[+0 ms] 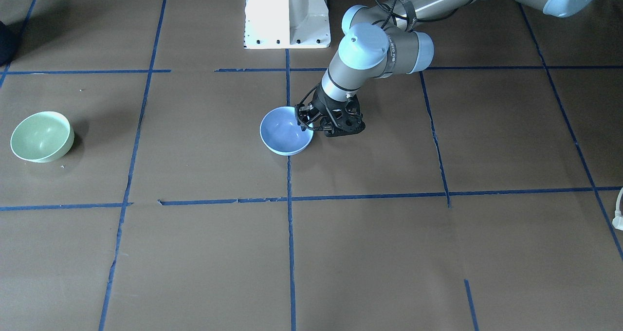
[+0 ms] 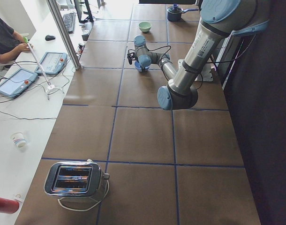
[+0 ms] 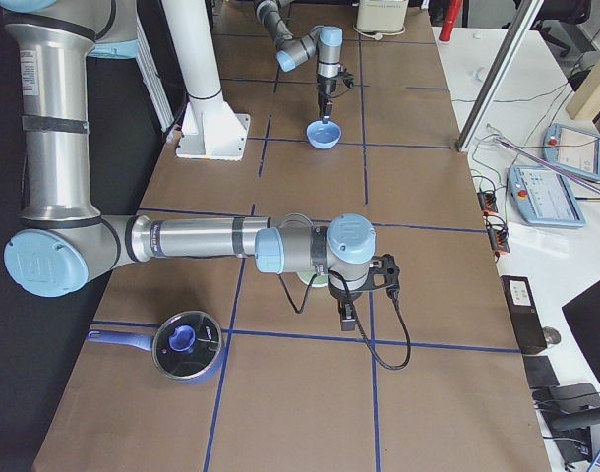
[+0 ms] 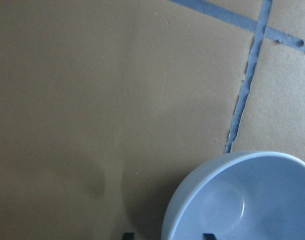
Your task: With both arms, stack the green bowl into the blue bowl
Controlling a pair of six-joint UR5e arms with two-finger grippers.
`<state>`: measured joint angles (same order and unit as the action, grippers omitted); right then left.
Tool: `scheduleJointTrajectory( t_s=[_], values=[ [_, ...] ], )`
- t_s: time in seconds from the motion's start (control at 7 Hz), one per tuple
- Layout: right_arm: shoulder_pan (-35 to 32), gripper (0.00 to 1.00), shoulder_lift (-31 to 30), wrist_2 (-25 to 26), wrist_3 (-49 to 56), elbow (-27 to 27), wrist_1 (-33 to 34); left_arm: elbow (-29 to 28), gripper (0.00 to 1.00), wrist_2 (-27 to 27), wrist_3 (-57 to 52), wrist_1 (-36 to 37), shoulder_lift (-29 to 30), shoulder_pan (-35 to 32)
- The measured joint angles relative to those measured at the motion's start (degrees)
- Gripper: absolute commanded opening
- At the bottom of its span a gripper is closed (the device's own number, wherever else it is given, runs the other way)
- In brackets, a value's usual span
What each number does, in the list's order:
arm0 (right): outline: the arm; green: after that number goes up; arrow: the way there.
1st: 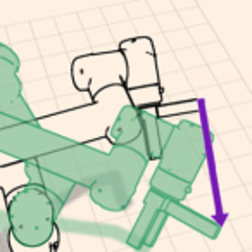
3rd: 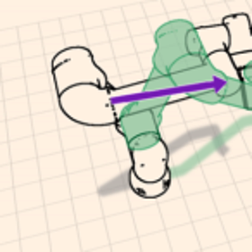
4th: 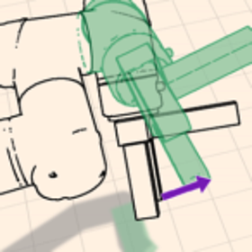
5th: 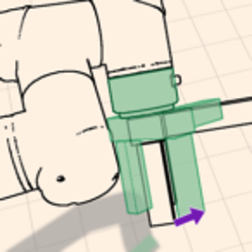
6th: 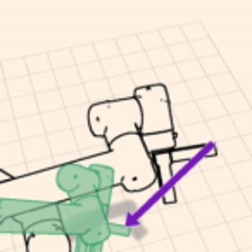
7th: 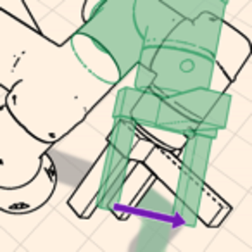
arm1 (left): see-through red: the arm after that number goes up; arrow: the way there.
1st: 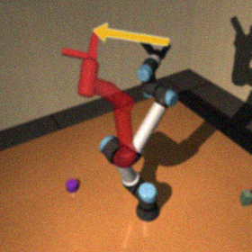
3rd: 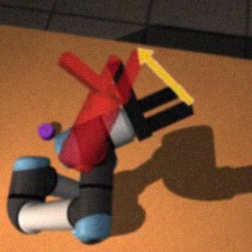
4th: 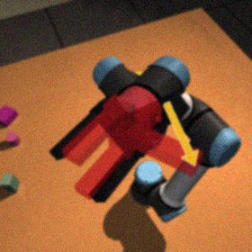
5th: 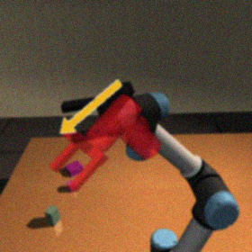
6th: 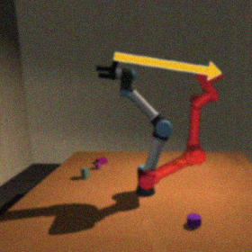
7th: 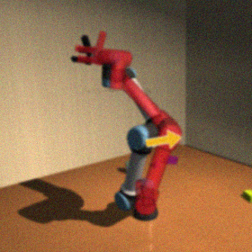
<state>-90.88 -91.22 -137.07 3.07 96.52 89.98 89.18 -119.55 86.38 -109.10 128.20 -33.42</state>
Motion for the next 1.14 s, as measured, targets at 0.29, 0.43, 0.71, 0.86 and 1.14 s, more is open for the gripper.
scheduleJointTrajectory(
  t_s=[0.29, 0.43, 0.71, 0.86, 1.14],
  values=[
    [0.97, 1.00, 0.47, 1.05, -0.32, 0.43, -0.07, 5.85, 1.00, -6.05, -0.40, 5.90, -2.64, -5.95],
    [2.24, 1.00, 0.14, 1.15, -2.56, 0.75, -0.56, 10.18, 1.00, -8.07, -2.70, 12.00, -4.03, -8.86],
    [7.68, 1.00, -2.20, 1.17, -15.85, 1.57, -9.53, 19.74, 1.00, -9.15, -13.68, 28.44, -5.87, -13.07],
    [11.19, 1.00, -4.34, 1.25, -24.52, 1.56, -17.80, 24.20, 1.00, -9.13, -19.59, 34.79, -7.29, -14.85],
    [19.01, 1.00, -7.20, 1.91, -39.52, 0.21, -31.93, 30.21, 1.00, -8.79, -29.85, 39.47, -12.56, -18.04]
  ],
)
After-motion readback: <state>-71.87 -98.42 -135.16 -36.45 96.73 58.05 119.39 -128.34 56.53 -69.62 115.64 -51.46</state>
